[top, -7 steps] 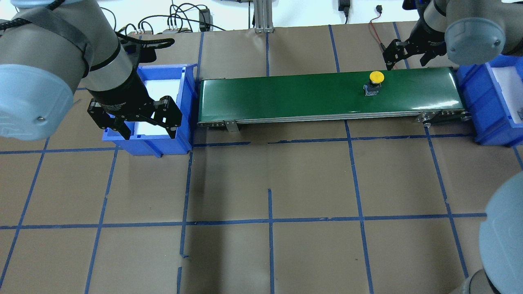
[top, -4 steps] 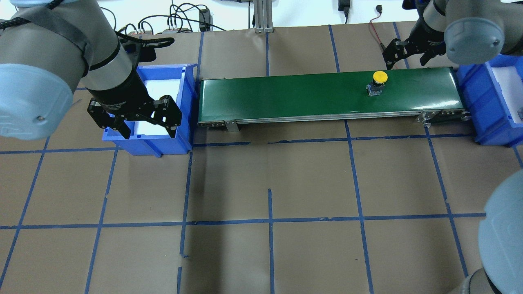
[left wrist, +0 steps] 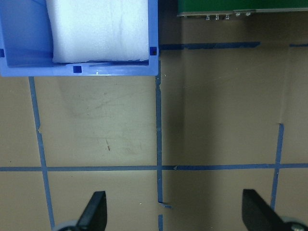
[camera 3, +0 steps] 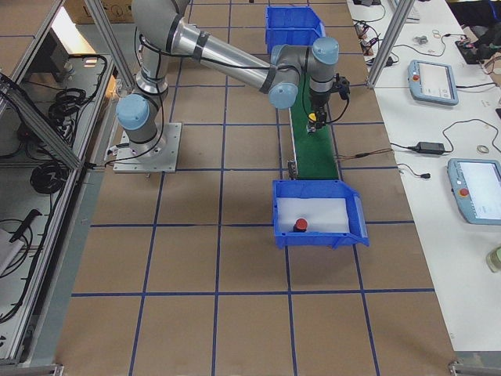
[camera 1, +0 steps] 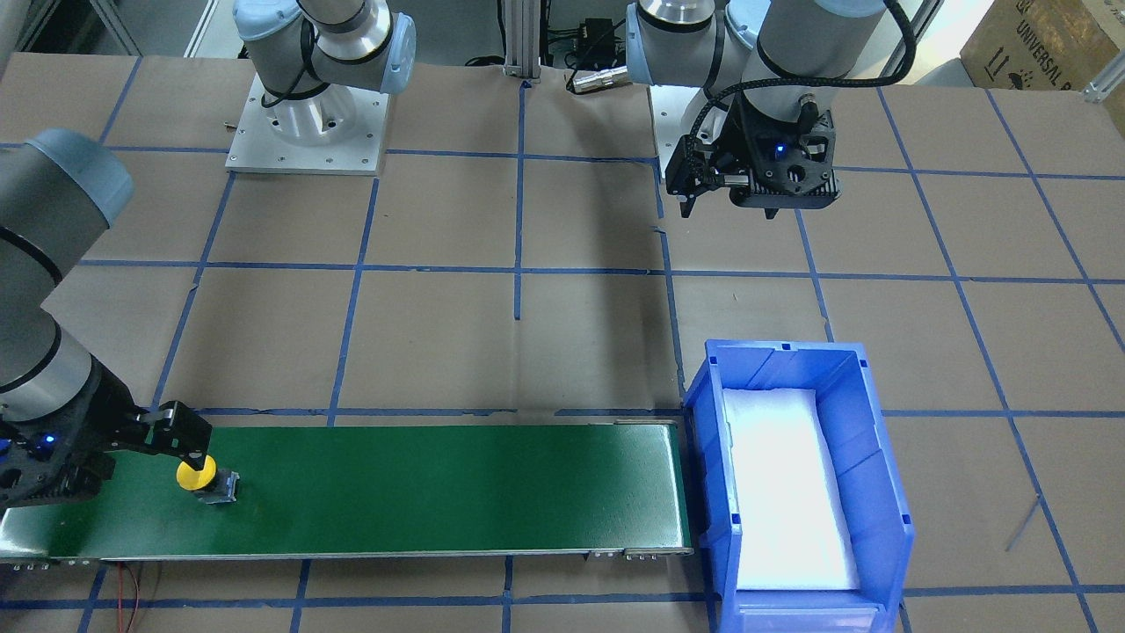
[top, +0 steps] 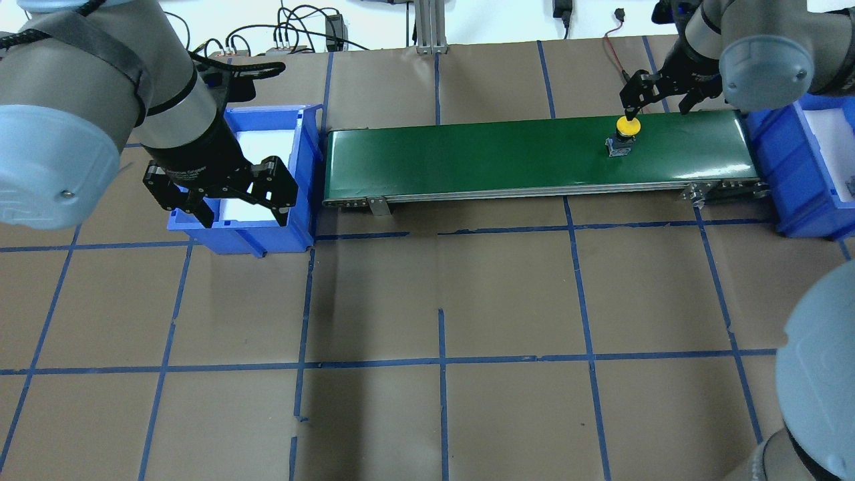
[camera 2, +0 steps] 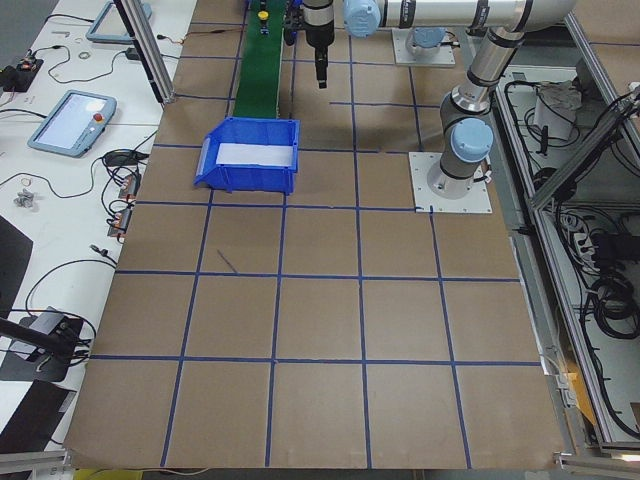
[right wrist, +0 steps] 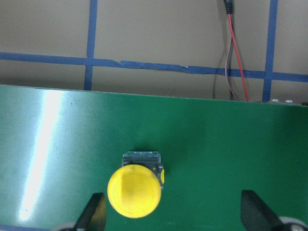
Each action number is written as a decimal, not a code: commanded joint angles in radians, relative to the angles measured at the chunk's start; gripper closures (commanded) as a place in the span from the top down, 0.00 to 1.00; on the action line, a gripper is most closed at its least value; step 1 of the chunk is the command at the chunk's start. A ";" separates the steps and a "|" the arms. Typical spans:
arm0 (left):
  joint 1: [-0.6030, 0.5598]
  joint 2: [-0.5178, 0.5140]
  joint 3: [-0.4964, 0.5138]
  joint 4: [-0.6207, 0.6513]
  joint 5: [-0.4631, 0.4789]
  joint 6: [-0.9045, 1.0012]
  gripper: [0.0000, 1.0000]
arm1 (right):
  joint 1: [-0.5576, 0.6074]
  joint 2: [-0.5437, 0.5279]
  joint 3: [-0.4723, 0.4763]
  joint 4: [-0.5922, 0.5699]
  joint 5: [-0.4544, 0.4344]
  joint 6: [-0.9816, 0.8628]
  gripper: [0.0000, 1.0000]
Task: Transport two buttons from left to right
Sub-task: 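Lower the right gripper and close it on the yellow button, then lift the yellow button and carry it into the blue bin with the right gripper, then lower the yellow button beside the red button and open the right gripper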
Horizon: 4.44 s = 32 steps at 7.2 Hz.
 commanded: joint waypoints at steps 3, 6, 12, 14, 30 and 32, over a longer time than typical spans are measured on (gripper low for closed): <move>0.000 0.000 0.000 0.000 0.000 0.000 1.00 | 0.002 0.036 0.027 -0.022 0.018 0.004 0.94; 0.000 -0.002 0.000 0.000 0.000 0.000 1.00 | 0.002 0.036 0.027 -0.034 0.018 -0.002 0.30; 0.000 0.000 -0.002 0.000 0.000 0.000 1.00 | -0.228 -0.064 -0.032 -0.044 -0.027 -0.223 0.29; 0.000 0.000 -0.002 0.000 0.000 0.000 1.00 | -0.419 -0.104 -0.028 -0.032 -0.016 -0.238 0.28; 0.000 0.001 -0.022 0.000 0.001 0.000 1.00 | -0.523 0.093 0.018 -0.102 0.059 -0.162 0.99; 0.000 0.006 -0.022 0.000 0.001 -0.002 1.00 | -0.523 0.051 0.014 -0.100 0.045 -0.201 1.00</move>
